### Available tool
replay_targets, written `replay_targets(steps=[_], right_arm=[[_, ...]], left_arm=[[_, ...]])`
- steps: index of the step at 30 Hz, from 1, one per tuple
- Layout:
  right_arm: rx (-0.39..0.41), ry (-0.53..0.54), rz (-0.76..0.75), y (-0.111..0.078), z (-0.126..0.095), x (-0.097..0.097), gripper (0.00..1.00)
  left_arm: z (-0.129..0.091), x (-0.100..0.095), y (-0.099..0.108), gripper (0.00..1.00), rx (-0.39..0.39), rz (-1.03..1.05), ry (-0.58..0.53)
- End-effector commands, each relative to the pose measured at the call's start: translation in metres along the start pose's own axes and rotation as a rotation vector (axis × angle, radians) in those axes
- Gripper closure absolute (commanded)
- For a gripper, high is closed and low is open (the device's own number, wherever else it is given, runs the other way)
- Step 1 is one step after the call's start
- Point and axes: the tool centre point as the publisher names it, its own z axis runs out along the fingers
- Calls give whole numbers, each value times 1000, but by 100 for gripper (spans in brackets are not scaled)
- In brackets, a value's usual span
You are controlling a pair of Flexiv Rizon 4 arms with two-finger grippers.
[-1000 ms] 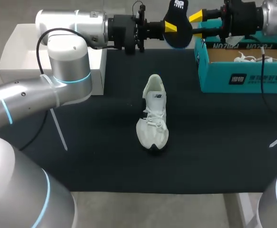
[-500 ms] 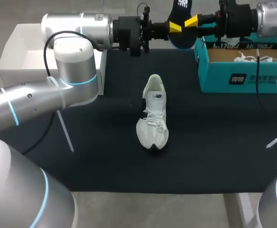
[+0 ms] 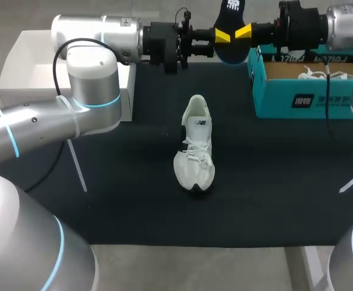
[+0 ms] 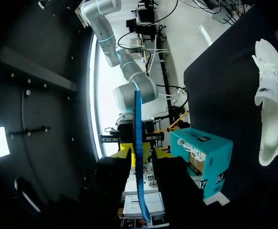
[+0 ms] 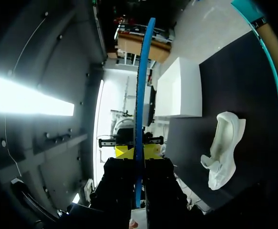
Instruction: Take the shoe out of the shoebox, open the shoe tongue, remove and reinsert the insole, then place the shoe into the shoebox
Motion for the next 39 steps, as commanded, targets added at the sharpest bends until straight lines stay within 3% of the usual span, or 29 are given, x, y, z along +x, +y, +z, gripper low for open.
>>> replay_targets(steps=[1,11,16,25,30,36,39], right_arm=[[-6,2,2,-2,1,-2,100],[-47,-10,-36,-2,-1,-2,100],[-131,-18,-185,2,-7,2,100],[-134,-134,-461,6,-5,17,100],[-139,-167,-492,5,-4,19,100],[-159,-181,-510,8,-5,21,100],[-161,-183,-512,9,-4,23,100]], left_arm=[[-8,-2,5,0,7,5,10],[-29,-1,12,0,-45,13,10],[-41,1,14,0,-86,-4,6],[-64,2,4,0,-115,-100,-17],[-99,-3,-13,0,26,-40,-16],[-168,17,-36,0,66,-87,181],[-193,18,-47,0,72,-112,174]])
